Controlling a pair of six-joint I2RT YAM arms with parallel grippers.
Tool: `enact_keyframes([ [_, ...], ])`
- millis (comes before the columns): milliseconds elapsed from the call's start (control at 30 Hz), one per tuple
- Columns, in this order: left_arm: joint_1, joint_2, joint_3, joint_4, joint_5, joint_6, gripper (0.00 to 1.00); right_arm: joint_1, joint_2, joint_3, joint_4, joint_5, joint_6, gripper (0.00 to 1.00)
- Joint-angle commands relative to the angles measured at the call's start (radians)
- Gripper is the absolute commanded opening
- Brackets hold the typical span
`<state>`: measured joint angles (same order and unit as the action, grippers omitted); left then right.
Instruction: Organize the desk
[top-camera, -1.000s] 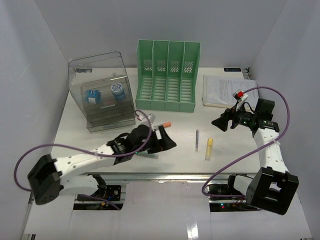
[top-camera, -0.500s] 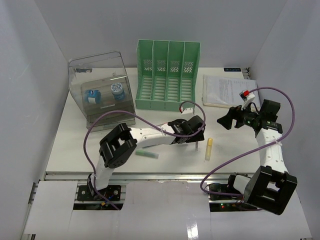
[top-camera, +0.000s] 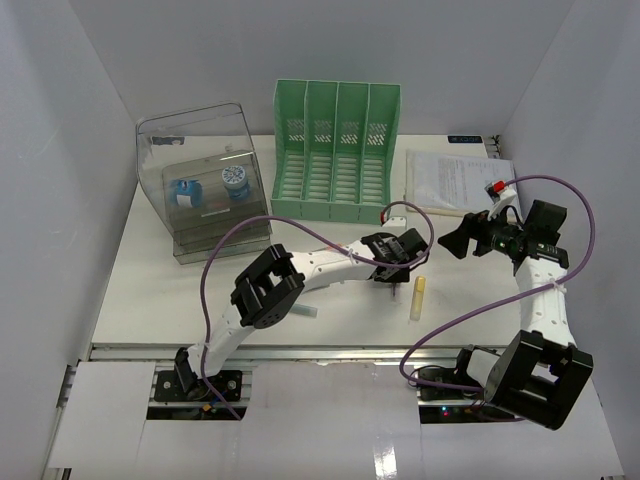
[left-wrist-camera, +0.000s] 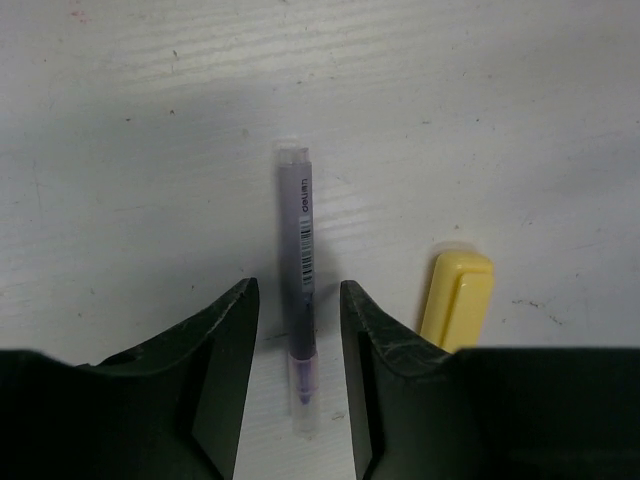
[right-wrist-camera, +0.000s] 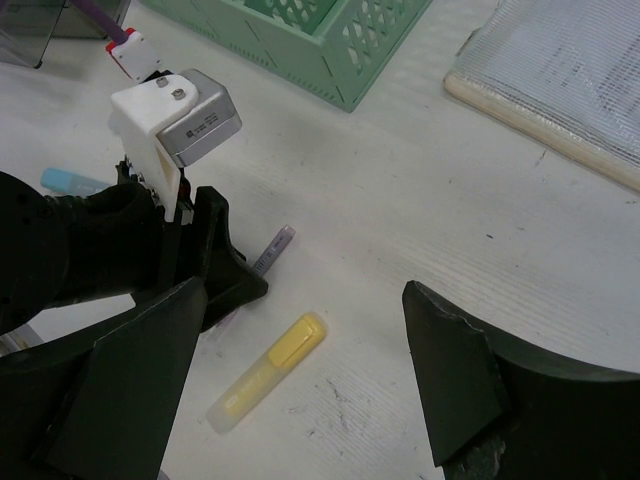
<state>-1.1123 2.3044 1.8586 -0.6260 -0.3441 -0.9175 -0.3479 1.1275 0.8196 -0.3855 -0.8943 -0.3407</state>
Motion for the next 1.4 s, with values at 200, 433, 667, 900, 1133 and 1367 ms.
enact_keyframes([
  [200, -0.017, 0.078, 0.1, -0.211, -0.07, 0.081, 0.33, -0.017, 0.005, -0.002, 0.023, -0.052, 0.015, 0.86],
  [433, -0.026, 0.049, 0.063, -0.236, -0.082, 0.129, 0.06, -0.022, 0.0, -0.004, 0.023, -0.061, 0.015, 0.86],
  [667, -0.015, -0.172, -0.145, -0.137, -0.056, 0.073, 0.0, -0.033, -0.012, -0.008, 0.023, -0.076, 0.014, 0.86],
  [900, 0.162, -0.802, -0.788, 0.366, 0.171, -0.157, 0.0, -0.037, -0.02, -0.012, 0.024, -0.087, 0.012, 0.86],
  [1133, 0.328, -1.465, -1.293, 0.558, 0.03, -0.498, 0.0, -0.046, -0.028, -0.02, 0.032, -0.107, 0.016, 0.86],
  [1367, 0.355, -1.881, -1.467, 0.31, -0.349, -0.856, 0.0, -0.046, -0.031, -0.031, 0.049, -0.112, 0.025, 0.86],
])
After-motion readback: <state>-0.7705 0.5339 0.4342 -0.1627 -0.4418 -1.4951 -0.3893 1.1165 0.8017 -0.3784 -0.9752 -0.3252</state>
